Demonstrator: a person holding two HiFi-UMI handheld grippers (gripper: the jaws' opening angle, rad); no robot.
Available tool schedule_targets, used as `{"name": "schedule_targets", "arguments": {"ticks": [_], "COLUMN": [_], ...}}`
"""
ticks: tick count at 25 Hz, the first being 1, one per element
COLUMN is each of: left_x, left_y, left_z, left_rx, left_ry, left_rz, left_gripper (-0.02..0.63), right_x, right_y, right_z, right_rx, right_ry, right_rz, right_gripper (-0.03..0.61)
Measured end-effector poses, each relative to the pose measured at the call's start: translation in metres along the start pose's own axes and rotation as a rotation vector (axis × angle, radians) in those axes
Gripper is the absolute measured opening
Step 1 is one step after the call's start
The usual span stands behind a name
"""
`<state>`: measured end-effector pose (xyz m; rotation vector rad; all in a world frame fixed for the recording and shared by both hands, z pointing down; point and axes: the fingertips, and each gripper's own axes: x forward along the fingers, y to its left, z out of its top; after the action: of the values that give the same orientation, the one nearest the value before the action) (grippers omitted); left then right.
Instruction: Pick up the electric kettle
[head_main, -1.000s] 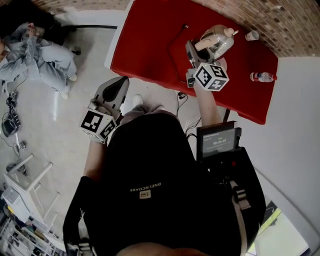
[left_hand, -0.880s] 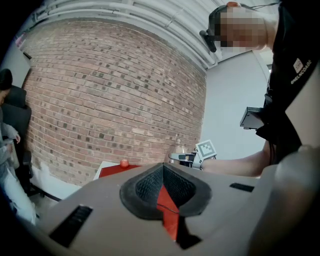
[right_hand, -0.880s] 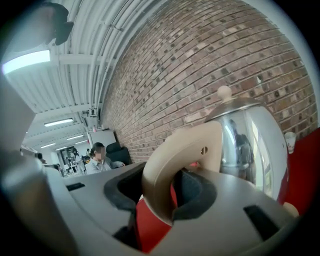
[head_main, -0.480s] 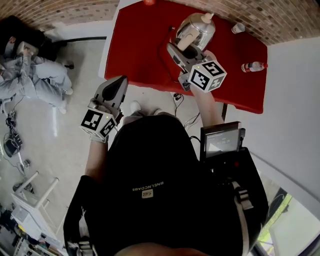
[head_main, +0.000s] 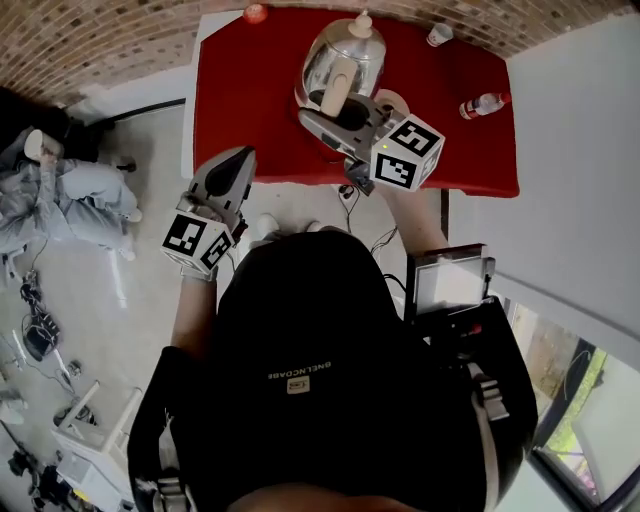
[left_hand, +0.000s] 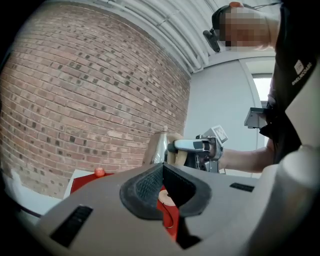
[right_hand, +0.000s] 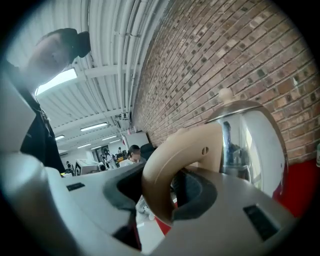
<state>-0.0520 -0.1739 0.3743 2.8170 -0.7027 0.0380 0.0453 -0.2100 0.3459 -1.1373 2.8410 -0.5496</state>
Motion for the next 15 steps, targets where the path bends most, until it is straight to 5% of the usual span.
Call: {"name": "schedule_targets", "arguments": {"ticks": [15], "left_x": [0.052], "left_y": [-0.016], "left_z": [0.020], "left_rx": [0.043], "left_ry": [0.004], "left_rz": [-0.165], "left_gripper": [0.006], "right_x": [-0.059], "right_y": [0.035], "right_z": [0.033], "right_rx": [-0.050], "right_ry": [-0.024], "right_rz": [0.023], "right_gripper": [0.153]}}
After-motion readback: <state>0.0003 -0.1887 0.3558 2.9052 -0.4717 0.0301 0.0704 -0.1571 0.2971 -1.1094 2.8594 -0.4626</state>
